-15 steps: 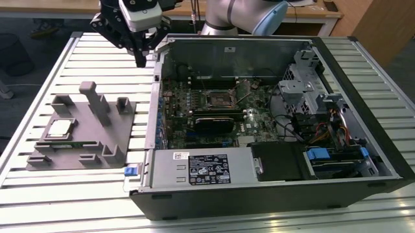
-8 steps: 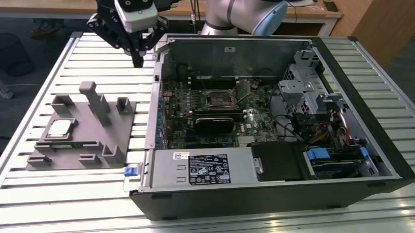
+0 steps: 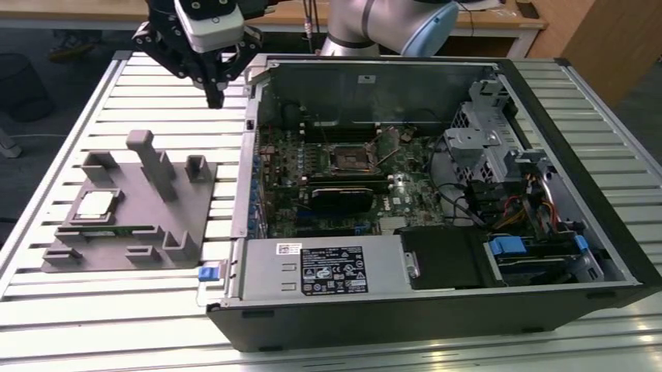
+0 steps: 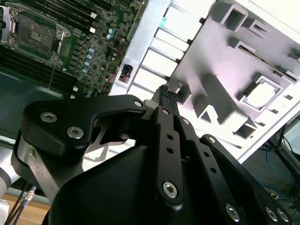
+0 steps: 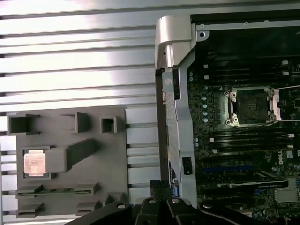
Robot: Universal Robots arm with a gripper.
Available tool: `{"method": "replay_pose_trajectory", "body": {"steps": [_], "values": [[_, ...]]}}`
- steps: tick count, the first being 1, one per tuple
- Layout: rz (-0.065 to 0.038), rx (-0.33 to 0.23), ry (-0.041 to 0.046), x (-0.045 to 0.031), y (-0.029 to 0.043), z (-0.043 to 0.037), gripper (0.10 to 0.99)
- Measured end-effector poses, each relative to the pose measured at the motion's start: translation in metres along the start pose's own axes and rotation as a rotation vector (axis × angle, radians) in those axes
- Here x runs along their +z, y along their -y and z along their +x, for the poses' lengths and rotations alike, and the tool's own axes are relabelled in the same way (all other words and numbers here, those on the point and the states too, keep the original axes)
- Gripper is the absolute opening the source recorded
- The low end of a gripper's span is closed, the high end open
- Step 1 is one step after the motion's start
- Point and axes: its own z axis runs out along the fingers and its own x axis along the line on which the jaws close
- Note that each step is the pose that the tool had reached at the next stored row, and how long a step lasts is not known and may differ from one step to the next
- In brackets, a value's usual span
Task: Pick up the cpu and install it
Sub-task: 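Reach for the cpu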
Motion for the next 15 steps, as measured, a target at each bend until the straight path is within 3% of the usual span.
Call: {"method": "replay_pose_trajectory", "body": {"steps": [15], "values": [[0.000, 0.000, -0.0013, 0.0012, 0.0009, 0.0106, 0.106]]}}
